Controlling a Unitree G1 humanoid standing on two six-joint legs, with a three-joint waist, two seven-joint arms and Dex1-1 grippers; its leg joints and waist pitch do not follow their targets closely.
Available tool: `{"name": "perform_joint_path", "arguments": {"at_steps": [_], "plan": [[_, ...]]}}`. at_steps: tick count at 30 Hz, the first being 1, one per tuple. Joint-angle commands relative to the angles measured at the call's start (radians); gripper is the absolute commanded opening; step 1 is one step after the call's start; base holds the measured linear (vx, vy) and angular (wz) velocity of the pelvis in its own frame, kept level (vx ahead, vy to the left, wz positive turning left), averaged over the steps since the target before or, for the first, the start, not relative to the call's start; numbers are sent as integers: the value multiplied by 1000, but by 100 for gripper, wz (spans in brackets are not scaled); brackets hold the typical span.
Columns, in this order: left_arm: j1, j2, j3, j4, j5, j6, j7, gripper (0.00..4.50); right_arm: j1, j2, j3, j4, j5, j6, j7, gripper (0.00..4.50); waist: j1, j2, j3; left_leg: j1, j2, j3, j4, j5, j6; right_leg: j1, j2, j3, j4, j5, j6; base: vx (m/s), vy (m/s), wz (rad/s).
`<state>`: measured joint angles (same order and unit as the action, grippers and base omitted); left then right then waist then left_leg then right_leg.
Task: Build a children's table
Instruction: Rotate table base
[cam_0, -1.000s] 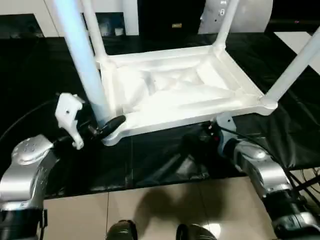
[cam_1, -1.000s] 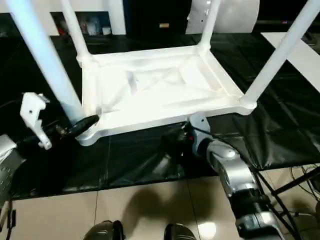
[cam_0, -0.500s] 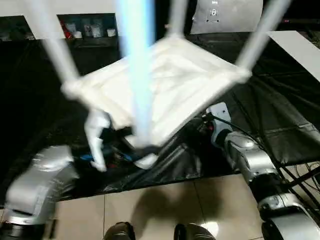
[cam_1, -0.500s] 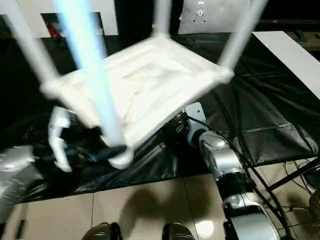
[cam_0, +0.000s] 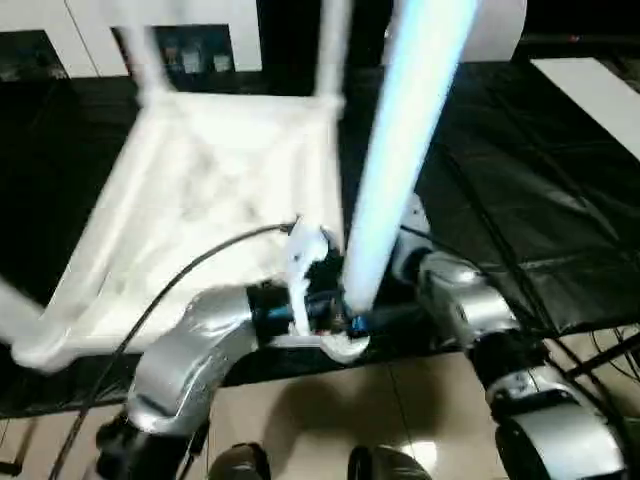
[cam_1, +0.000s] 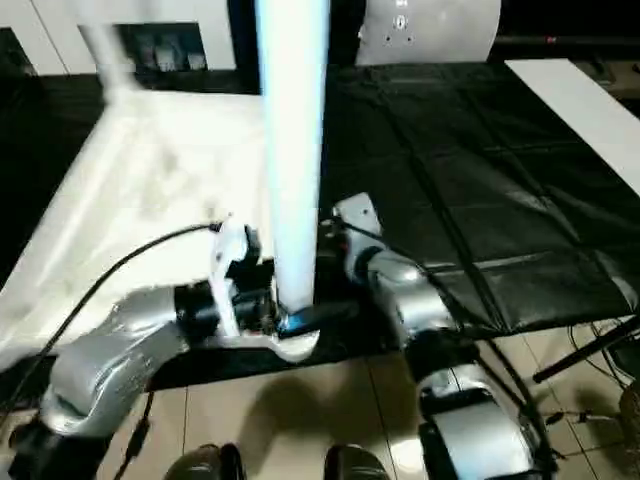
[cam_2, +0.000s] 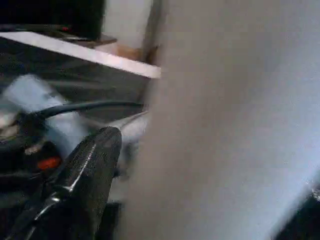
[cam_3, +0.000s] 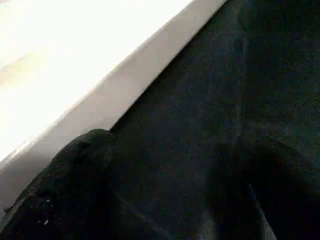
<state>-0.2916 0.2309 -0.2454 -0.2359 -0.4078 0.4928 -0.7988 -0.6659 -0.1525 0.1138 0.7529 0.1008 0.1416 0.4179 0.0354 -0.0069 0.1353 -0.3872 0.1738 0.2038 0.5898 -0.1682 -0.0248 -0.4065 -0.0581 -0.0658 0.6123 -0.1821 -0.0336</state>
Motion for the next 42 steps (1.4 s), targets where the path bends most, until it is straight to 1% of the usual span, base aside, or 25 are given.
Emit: {"name": "perform_joint_path", "arguments": {"at_steps": [1,3,4,7,8,9,12,13,14,17,18,20,21,22,23,24,26,27,28,29,30,32,38,39,42], "plan": [[-20,20,20,56,64,-32,51,399,2,-25,-32,11,-10,-8,-15,450,4,2,-81,20,57,-30,-63,-147,40,49,-84,62,-69,-154,-214,0,0,0],[-26,41,26,76,92,-50,64,399,9,-37,-42,6,-10,-7,-19,450,6,4,-82,21,59,-31,-63,-147,40,50,-86,62,-68,-154,-218,0,0,0],[-27,71,38,91,116,-69,67,399,23,-59,-56,-3,-10,-7,-21,450,7,3,-77,22,59,-32,-65,-173,33,48,-86,61,-72,-188,-215,0,0,0],[-13,99,51,78,120,-77,51,399,44,-85,-69,-22,-6,-10,-13,450,5,0,-74,24,58,-32,-65,-209,13,47,-89,63,-79,-264,-195,0,0,0],[17,138,57,48,107,-74,12,399,76,-116,-78,-63,8,-9,24,450,5,-1,-74,24,58,-32,-66,-210,12,47,-89,63,-80,-270,-194,0,0,0],[24,147,56,42,106,-75,3,399,83,-123,-79,-75,12,-9,36,450,7,0,-75,20,58,-33,-66,-206,15,49,-89,63,-78,-267,-185,0,0,0],[67,223,39,32,112,-100,-68,399,139,-167,-79,-174,42,-1,132,450,6,1,-76,22,58,-32,-66,-197,35,45,-85,62,-78,-245,-191,0,0,0],[78,252,34,38,110,-113,-103,399,163,-184,-78,-226,60,6,181,450,7,6,-77,23,58,-33,-67,-199,39,45,-85,62,-78,-246,-189,0,0,0],[79,281,26,56,119,-136,-133,383,187,-201,-73,-279,79,19,227,450,8,5,-75,24,60,-33,-69,-203,42,44,-84,63,-80,-249,-186,0,0,0],[59,334,12,126,158,-198,-191,365,240,-242,-53,-389,116,38,318,450,12,8,-74,28,62,-34,-72,-213,44,41,-84,63,-80,-252,-188,0,0,0],[51,349,10,150,171,-217,-206,360,258,-255,-47,-424,124,45,342,450,15,9,-73,30,62,-34,-73,-226,41,40,-83,64,-83,-268,-178,0,0,0],[38,366,6,178,183,-239,-226,321,278,-269,-41,-463,136,47,371,450,18,9,-72,32,62,-34,-75,-238,33,39,-85,64,-86,-283,-178,0,0,0],[22,385,1,211,197,-268,-250,321,302,-285,-37,-508,150,56,398,450,21,11,-71,32,63,-36,-76,-243,29,39,-87,65,-88,-291,-178,0,0,0],[6,400,-2,241,205,-290,-275,314,325,-300,-33,-552,166,63,425,450,28,11,-74,35,63,-35,-76,-244,27,39,-87,66,-87,-291,-171,0,0,0],[-8,412,-4,266,210,-303,-295,307,345,-313,-31,-590,185,73,450,450,27,10,-74,33,63,-36,-77,-242,27,40,-87,66,-85,-285,-172,0,0,0],[-24,422,-7,292,210,-316,-318,307,371,-330,-32,-642,211,99,484,450,29,13,-78,34,63,-35,-76,-239,26,41,-87,65,-84,-268,-178,0,0,0],[-44,429,-8,321,205,-330,-347,280,410,-360,-30,-722,259,146,536,450,32,14,-78,32,64,-37,-77,-238,29,44,-88,65,-83,-256,-187,0,0,0],[-47,430,-10,325,206,-333,-351,273,415,-365,-29,-734,266,154,543,450,33,14,-78,33,68,-37,-76,-241,26,42,-92,65,-80,-252,-196,0,0,0],[-58,435,-19,345,214,-347,-372,271,439,-383,-29,-786,298,191,571,450,33,15,-78,30,66,-38,-78,-242,26,45,-91,64,-81,-257,-197,0,0,0],[-58,435,-19,345,214,-347,-372,268,439,-383,-29,-786,298,191,571,450,35,14,-79,32,67,-37,-76,-244,25,44,-93,65,-81,-260,-197,0,0,0],[-67,435,-25,364,222,-365,-381,260,455,-395,-28,-819,316,216,586,450,35,16,-81,32,66,-37,-75,-246,24,44,-94,65,-84,-267,-202,0,0,0],[-77,429,-32,391,230,-389,-395,235,482,-412,-23,-866,342,249,603,450,36,14,-80,29,65,-38,-75,-243,23,47,-95,65,-85,-277,-196,0,0,0],[-90,410,-42,430,229,-393,-416,189,518,-424,-17,-942,369,306,599,450,37,16,-84,30,66,-39,-74,-242,16,46,-96,63,-84,-284,-201,0,0,0],[-90,409,-43,430,228,-389,-419,181,520,-424,-17,-948,371,311,598,450,39,20,-86,32,67,-40,-73,-242,15,45,-97,63,-83,-279,-203,0,0,0],[-93,398,-43,440,224,-384,-420,153,523,-425,-18,-963,375,329,591,450,41,18,-87,31,67,-39,-72,-238,13,46,-96,63,-81,-263,-210,0,0,0]]}}
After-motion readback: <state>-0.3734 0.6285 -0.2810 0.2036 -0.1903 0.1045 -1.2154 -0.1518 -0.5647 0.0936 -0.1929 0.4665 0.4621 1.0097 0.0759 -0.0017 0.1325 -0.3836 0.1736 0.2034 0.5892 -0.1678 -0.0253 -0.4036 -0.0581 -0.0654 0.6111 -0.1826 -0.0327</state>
